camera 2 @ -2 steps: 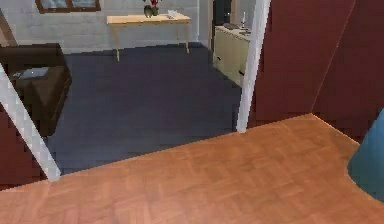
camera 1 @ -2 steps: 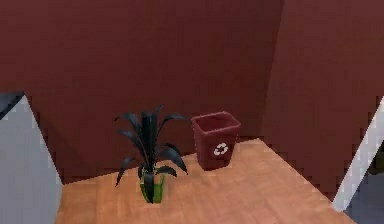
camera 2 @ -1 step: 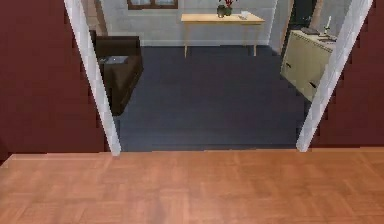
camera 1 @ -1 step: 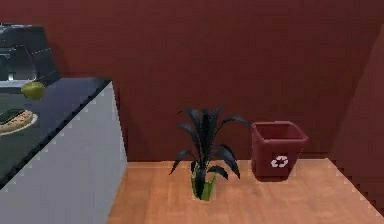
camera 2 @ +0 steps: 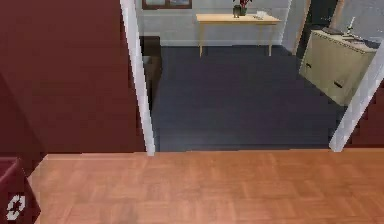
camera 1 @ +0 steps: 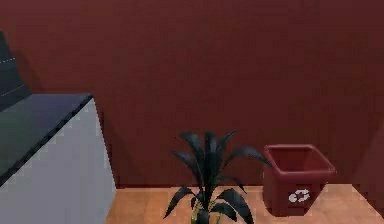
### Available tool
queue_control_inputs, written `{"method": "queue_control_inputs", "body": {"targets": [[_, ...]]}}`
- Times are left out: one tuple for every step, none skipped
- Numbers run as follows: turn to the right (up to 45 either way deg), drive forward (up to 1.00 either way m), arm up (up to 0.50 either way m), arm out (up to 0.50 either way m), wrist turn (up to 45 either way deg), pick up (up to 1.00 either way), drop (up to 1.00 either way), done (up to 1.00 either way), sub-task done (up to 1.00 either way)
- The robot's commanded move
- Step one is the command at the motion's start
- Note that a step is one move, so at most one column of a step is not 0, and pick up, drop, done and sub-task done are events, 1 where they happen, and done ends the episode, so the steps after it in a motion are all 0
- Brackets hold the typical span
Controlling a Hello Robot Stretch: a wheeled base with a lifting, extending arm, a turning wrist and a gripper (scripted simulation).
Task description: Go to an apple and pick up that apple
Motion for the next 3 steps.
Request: {"method": "queue_control_inputs", "body": {"targets": [[-36.0,0.00,0.00,0.00,0.0,0.00,0.00,0.00,0.00],[0.0,0.60,0.00,0.00,0.0,0.00,0.00,0.00,0.00],[-45.0,0.00,0.00,0.00,0.0,0.00,0.00,0.00,0.00]]}}
